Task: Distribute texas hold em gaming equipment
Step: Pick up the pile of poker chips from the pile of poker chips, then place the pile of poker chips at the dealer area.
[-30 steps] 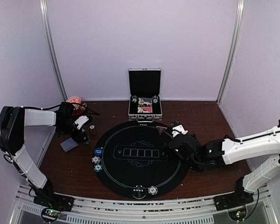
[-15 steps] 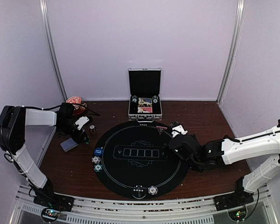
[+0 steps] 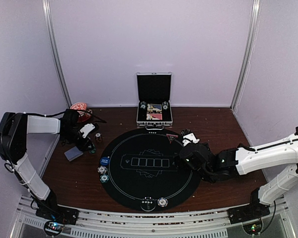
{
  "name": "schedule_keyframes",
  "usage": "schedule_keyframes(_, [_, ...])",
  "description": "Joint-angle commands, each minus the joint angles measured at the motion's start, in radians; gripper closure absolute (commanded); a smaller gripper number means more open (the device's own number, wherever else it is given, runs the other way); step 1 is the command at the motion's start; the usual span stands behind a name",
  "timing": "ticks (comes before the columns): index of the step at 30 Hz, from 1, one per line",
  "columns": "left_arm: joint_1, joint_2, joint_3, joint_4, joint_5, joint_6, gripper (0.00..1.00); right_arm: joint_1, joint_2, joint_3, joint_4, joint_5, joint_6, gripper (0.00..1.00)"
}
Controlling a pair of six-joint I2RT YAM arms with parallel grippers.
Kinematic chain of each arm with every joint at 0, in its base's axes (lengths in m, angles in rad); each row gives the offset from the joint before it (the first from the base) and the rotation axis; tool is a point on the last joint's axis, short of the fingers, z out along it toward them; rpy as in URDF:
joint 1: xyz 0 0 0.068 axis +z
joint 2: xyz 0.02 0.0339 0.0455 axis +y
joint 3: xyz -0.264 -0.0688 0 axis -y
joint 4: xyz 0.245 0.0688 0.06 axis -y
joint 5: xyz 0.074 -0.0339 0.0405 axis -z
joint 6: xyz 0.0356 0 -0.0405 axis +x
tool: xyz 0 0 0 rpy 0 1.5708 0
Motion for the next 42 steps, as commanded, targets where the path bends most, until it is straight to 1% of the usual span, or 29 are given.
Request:
schedule_keyframes(1, [0.009, -0.017, 0.018, 0.011, 0.007, 0.0, 0.74, 0.006, 0.008, 0.019, -0.011, 0.027, -0.009, 0.0])
schedule_keyframes(7, [0.009, -0.068, 0.006, 0.002, 0.004, 0.001, 0.76, 0.007, 0.008, 0.019, -0.01, 0.027, -0.007, 0.0])
schedule_keyframes(9, [0.01, -0.092, 0.001, -0.002, 0.006, 0.004, 0.78, 0.005, 0.007, 0.018, -0.011, 0.03, -0.007, 0.0])
schedule_keyframes(15, [0.007, -0.172, -0.007, -0.04, 0.047, 0.026, 0.78, 0.006, 0.008, 0.019, -0.011, 0.033, -0.006, 0.0])
schedule_keyframes(17, [-0.003, -0.203, -0.009, -0.057, 0.063, 0.036, 0.78, 0.007, 0.005, 0.017, -0.011, 0.038, -0.004, 0.0])
schedule_keyframes(20, [-0.053, -0.256, -0.009, -0.085, 0.075, 0.047, 0.77, 0.006, -0.008, 0.01, -0.005, 0.053, -0.005, 0.0])
schedule_keyframes(21, [-0.083, -0.273, -0.008, -0.096, 0.073, 0.049, 0.77, 0.006, -0.014, 0.008, -0.005, 0.06, -0.006, 0.0])
schedule_keyframes(25, [-0.283, -0.315, 0.002, -0.121, 0.019, 0.048, 0.77, 0.005, -0.045, -0.008, 0.002, 0.098, -0.002, 0.0])
schedule_keyframes(29, [-0.477, -0.289, 0.071, -0.141, -0.006, 0.018, 0.76, -0.001, -0.077, -0.027, 0.009, 0.149, 0.005, 0.0])
schedule_keyframes(35, [-0.682, -0.154, 0.205, -0.167, -0.036, 0.009, 0.76, -0.03, -0.141, -0.063, 0.005, 0.247, 0.049, 0.0])
schedule_keyframes(42, [-0.89, 0.053, 0.339, -0.176, -0.012, 0.037, 0.76, -0.097, -0.241, -0.124, 0.019, 0.301, 0.096, 0.0])
